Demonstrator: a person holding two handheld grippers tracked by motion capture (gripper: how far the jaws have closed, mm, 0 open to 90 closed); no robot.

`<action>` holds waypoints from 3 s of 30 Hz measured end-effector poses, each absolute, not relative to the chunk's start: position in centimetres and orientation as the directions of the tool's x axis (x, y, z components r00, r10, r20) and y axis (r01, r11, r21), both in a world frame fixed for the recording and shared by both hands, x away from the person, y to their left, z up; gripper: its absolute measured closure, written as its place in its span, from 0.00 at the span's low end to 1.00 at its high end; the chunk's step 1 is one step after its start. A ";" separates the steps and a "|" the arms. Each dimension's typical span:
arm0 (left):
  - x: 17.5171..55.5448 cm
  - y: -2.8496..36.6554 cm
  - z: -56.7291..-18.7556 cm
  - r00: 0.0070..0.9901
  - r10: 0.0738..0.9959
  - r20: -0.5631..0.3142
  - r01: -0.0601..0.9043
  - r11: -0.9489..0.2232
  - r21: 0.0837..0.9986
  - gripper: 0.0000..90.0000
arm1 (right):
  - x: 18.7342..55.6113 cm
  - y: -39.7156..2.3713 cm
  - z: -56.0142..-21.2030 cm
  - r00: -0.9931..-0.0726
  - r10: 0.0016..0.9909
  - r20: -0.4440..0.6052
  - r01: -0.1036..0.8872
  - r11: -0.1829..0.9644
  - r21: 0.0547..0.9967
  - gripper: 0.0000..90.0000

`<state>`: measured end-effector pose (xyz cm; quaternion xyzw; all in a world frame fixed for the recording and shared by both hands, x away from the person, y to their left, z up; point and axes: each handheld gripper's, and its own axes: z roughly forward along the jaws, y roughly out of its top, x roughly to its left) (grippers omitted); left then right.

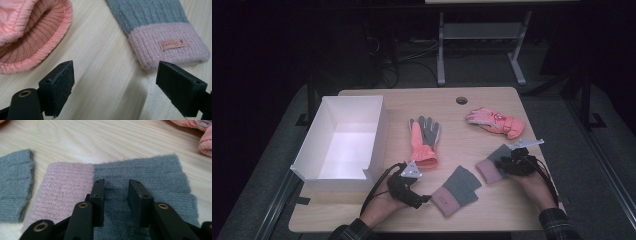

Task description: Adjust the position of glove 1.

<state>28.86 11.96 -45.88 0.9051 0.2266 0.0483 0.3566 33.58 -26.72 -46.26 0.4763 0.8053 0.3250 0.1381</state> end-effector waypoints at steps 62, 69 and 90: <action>29.0 12.4 -45.8 0.881 0.465 -0.086 0.395 -0.625 0.673 0.16 | 27.5 -17.7 -42.2 -0.683 0.686 0.250 0.609 0.346 0.713 0.96; 29.0 12.4 -45.8 0.882 0.463 -0.083 0.394 -0.629 0.670 0.16 | 27.1 -16.2 -42.7 -0.696 0.674 0.246 0.605 0.366 0.707 0.96; 29.1 12.6 -45.7 0.883 0.462 -0.077 0.395 -0.646 0.653 0.16 | 26.9 -14.4 -44.3 -0.686 0.701 0.193 0.604 0.402 0.689 0.59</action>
